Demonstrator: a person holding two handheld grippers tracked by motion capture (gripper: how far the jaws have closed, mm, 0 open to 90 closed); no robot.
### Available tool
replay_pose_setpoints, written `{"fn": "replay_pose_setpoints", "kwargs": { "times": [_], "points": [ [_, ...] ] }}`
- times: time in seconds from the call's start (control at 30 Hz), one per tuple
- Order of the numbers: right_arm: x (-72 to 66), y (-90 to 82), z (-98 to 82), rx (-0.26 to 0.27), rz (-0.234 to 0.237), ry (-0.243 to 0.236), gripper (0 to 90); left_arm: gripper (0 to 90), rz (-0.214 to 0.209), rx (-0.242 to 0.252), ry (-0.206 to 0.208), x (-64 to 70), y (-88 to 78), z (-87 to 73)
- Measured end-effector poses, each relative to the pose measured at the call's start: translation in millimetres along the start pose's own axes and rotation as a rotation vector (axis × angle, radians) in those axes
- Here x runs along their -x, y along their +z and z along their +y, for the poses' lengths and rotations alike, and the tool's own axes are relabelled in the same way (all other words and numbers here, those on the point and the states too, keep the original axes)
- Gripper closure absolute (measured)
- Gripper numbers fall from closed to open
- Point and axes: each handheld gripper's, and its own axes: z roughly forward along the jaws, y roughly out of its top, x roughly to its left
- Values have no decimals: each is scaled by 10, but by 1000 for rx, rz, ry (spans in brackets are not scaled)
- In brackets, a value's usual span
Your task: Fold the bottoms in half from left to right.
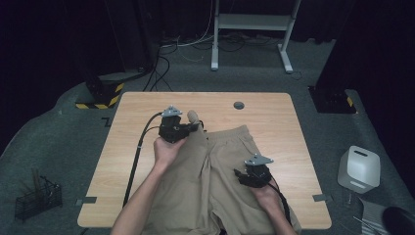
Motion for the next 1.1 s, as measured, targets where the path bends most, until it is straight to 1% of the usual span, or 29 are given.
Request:
{"fn": "replay_pose_setpoints", "kwargs": {
  "times": [0.07,0.2,0.3,0.4,0.47,0.53,0.6,0.67,0.73,0.83,0.87,0.9,1.03,1.07,1.1],
  "points": [
    [1,0,0,0,1,-1,434,882,-14,-2,1,39,47,27],
    [1,0,0,0,2,0,431,881,-33,-11,20,137,183,76],
    [1,0,0,-1,3,1,426,878,-42,-7,27,205,260,119],
    [2,0,0,-1,4,-1,424,878,-62,-4,26,264,343,153],
    [2,0,0,-1,4,-1,424,877,-72,-13,28,306,429,170],
    [2,0,0,-1,4,-2,423,875,-81,-16,22,338,509,173],
    [2,0,0,-1,4,-1,423,868,-101,-10,-2,360,575,163],
    [2,1,0,-1,5,-2,419,852,-108,-5,-9,413,649,149],
    [2,1,0,-2,4,-2,414,845,-112,-16,10,470,708,135],
    [2,1,0,-3,5,-1,411,846,-123,-38,15,523,811,105],
    [2,1,0,-3,5,-1,410,846,-132,-48,4,529,858,95],
    [2,1,0,-3,5,-1,409,846,-144,-59,-15,523,920,82],
    [3,1,0,-2,5,-1,404,838,-161,-56,-92,493,1080,34],
    [3,1,0,-3,4,-1,403,835,-162,-64,-102,499,1136,15],
    [6,2,1,-2,4,-2,402,832,-161,-73,-98,506,1169,6]
  ]
}}
